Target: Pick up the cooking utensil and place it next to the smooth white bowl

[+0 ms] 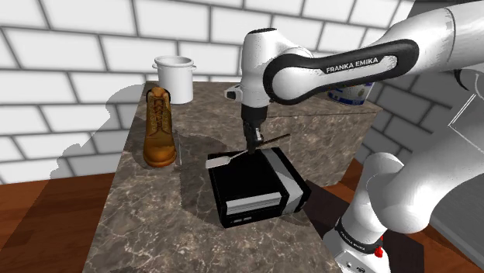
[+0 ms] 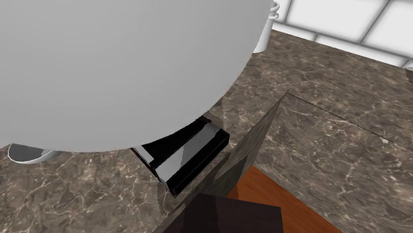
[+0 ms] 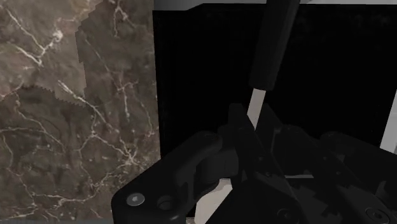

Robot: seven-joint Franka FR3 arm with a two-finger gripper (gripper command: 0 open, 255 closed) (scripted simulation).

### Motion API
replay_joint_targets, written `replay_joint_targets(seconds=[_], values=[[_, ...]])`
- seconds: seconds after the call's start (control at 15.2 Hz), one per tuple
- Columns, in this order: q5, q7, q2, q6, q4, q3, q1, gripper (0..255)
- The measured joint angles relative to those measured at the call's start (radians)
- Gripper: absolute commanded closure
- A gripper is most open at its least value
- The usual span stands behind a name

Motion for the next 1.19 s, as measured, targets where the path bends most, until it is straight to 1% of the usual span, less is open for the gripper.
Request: replay_joint_targets(seconds=[0.2, 0.4, 0.46, 0.79, 0.92, 1.19], values=[[0.030, 0.063, -0.066, -0.007, -0.061, 0.048, 0.033, 255], [0.064, 0.126, -0.124, -0.028, -0.098, 0.097, 0.068, 255], [0.076, 0.146, -0.141, -0.042, -0.100, 0.112, 0.079, 255], [0.147, 0.262, -0.199, -0.054, -0.144, 0.207, 0.145, 255], [0.173, 0.306, -0.204, -0.056, -0.144, 0.243, 0.168, 255], [0.236, 0.400, -0.252, -0.081, -0.159, 0.318, 0.224, 255]])
